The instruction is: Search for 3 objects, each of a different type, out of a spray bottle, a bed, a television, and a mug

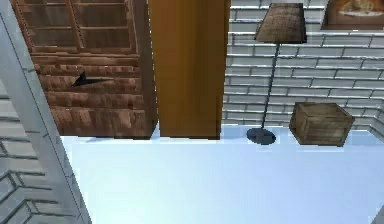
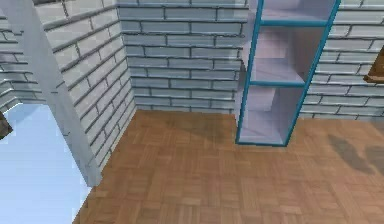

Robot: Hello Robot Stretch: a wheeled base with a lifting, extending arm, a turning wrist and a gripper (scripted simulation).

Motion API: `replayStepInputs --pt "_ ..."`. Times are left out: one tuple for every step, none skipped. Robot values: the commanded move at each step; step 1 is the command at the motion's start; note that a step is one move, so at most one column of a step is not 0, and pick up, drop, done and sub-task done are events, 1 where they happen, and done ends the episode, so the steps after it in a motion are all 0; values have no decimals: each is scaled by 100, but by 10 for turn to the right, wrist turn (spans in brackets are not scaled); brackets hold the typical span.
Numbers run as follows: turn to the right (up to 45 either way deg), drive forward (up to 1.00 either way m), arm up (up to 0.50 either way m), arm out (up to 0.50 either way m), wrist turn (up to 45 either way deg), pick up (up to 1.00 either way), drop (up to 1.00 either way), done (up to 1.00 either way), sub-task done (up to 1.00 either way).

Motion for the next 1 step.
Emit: replayStepInputs --pt "0 35 0 0 0 0 0 0 0"
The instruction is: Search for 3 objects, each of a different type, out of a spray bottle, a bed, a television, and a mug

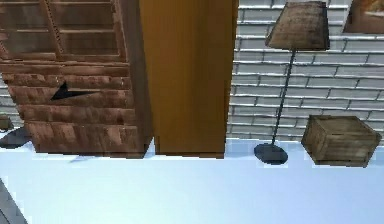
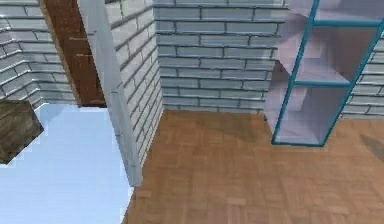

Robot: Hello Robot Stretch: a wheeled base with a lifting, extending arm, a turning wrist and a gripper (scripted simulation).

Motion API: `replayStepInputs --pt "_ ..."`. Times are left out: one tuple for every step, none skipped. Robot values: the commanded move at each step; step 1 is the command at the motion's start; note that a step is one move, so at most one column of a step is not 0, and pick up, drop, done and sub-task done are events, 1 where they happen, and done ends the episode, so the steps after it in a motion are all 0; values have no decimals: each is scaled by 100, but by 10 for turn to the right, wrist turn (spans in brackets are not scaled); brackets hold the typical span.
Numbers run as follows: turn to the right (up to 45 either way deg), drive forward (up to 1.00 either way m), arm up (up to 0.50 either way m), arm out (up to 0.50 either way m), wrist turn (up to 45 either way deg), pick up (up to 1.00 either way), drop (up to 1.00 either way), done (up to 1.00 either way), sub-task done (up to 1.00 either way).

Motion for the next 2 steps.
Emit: replayStepInputs --pt "-150 0 0 0 0 0 0 0 0" --pt "0 80 0 0 0 0 0 0 0"
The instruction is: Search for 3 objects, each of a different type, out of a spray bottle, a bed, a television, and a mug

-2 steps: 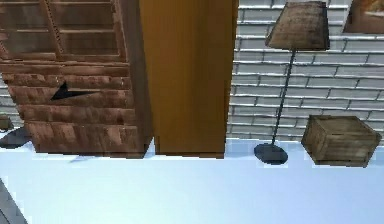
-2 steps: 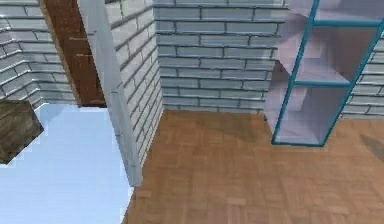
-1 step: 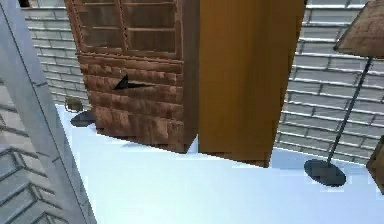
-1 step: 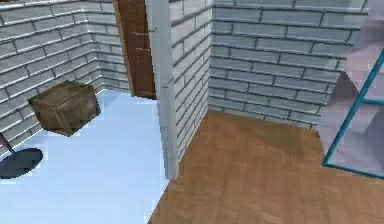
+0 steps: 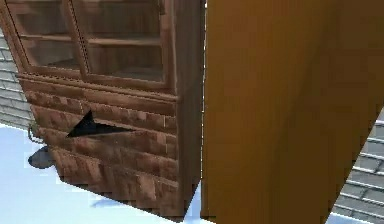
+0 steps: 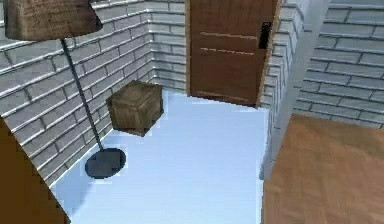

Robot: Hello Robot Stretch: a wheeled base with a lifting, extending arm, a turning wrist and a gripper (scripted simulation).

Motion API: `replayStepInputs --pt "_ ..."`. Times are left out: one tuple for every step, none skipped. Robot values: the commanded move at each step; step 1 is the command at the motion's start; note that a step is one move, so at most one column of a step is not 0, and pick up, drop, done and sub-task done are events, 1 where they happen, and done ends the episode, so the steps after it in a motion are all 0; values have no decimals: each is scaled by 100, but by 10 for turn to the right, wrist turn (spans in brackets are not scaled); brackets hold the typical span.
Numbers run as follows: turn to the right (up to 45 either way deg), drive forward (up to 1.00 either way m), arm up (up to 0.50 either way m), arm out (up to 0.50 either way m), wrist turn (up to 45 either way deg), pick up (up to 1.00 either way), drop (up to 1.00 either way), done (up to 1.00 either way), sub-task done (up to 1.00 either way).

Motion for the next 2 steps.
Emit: replayStepInputs --pt "-60 0 0 0 0 0 0 0 0" --pt "0 25 0 0 0 0 0 0 0"
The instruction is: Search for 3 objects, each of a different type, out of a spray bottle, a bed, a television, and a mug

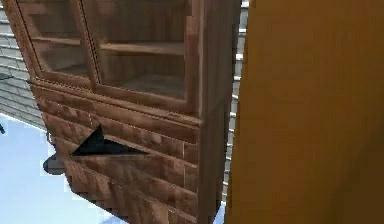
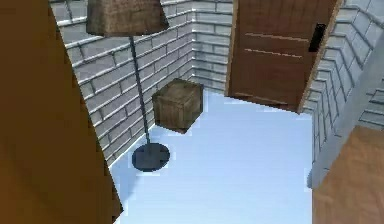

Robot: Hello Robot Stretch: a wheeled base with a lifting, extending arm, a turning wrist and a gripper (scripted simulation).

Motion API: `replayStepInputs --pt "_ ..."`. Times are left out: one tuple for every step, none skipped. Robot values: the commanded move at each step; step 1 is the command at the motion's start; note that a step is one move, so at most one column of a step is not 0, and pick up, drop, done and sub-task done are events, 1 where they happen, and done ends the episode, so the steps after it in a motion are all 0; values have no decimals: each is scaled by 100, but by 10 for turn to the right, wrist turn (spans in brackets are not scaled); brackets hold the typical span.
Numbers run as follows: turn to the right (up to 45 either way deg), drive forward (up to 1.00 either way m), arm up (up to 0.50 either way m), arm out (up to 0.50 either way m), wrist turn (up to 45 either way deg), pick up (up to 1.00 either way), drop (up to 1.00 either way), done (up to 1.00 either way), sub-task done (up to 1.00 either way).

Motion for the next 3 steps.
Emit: replayStepInputs --pt "-450 0 0 0 0 0 0 0 0" --pt "-180 0 0 0 0 0 0 0 0" --pt "0 100 0 0 0 0 0 0 0"
